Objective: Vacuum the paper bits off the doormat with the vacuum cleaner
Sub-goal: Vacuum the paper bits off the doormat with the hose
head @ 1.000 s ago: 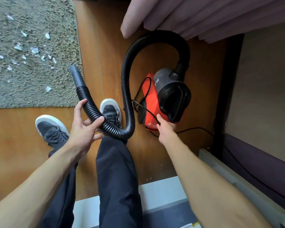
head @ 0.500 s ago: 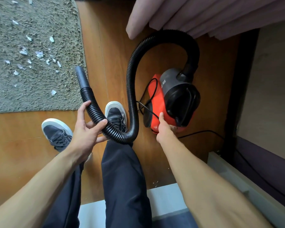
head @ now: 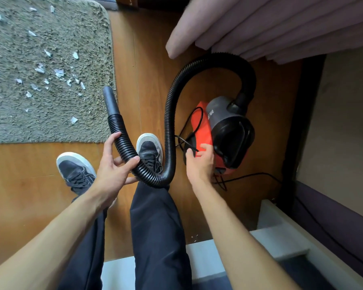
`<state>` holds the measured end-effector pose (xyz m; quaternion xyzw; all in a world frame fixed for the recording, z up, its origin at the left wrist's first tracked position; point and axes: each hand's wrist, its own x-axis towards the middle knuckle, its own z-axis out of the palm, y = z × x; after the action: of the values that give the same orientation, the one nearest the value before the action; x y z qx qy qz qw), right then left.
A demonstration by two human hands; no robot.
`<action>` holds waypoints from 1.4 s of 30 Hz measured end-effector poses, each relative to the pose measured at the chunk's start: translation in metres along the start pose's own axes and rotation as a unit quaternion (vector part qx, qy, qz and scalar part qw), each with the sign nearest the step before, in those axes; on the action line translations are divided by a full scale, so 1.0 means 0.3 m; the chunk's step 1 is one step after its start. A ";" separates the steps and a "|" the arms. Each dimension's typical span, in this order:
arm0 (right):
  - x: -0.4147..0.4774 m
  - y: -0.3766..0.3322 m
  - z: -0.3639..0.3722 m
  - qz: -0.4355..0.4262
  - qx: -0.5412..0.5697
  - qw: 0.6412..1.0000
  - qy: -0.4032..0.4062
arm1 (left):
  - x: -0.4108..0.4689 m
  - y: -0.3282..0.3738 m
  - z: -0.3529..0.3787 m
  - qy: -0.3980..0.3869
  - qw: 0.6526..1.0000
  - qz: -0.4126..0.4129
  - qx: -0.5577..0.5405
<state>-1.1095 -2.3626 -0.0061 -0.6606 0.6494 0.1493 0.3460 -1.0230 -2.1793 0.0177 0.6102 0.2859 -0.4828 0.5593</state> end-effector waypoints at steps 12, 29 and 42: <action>-0.077 -0.459 0.266 -0.157 -0.116 0.903 -0.383 | -0.049 0.016 -0.024 -0.006 0.999 0.029 -0.034; -0.148 -0.548 0.498 -0.077 -0.145 0.828 -0.537 | -0.088 -0.035 -0.180 0.007 0.989 0.028 -0.146; -0.253 -0.466 0.639 -0.098 -0.193 0.840 -0.498 | -0.099 -0.090 -0.286 0.030 0.976 -0.006 -0.215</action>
<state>-0.9354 -2.1920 -0.0576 -0.6110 0.2793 0.5456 0.5010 -1.0348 -2.0857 0.0258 0.4879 0.4034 -0.3948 0.6659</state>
